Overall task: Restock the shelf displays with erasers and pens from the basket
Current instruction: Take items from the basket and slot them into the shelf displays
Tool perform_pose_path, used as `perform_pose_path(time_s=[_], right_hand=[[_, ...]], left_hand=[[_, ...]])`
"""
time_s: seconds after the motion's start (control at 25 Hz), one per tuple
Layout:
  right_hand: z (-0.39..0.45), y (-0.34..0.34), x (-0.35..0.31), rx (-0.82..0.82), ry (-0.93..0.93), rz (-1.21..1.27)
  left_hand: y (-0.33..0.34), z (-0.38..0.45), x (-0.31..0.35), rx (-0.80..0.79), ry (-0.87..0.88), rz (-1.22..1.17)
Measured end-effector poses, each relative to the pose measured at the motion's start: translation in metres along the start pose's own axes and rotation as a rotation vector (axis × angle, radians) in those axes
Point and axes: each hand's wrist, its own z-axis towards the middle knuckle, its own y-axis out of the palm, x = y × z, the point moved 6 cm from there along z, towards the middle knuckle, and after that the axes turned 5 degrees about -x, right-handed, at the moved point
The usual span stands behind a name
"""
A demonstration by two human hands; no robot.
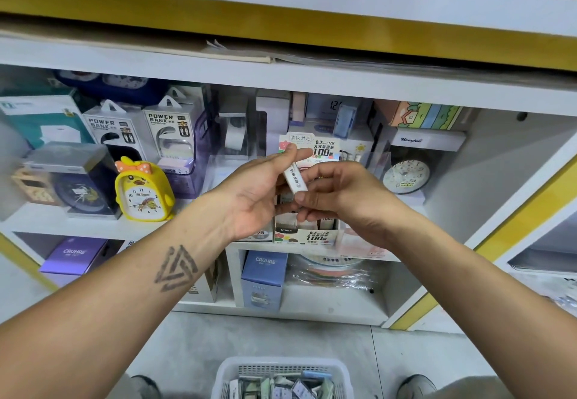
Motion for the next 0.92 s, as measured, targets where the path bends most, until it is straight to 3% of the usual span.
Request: perform_pose_path(time_s=[0.2, 0.44, 0.64, 0.92], right_hand=[[0.006, -0.008, -0.003, 0.130, -0.006, -0.074], [0.013, -0.010, 0.000, 0.198, -0.045, 0.045], [0.025, 0.001, -0.002, 0.194, -0.077, -0.068], [0.032, 0.015, -0.011, 0.179, -0.164, -0.137]], left_hand=[[-0.035, -0.005, 0.012, 0.239, 0.083, 0.055], [-0.060, -0.019, 0.018, 0.192, 0.073, -0.051], [-0.074, -0.028, 0.014, 0.231, 0.069, 0.107], [-0.090, -0.033, 0.015, 0.239, 0.100, -0.027]])
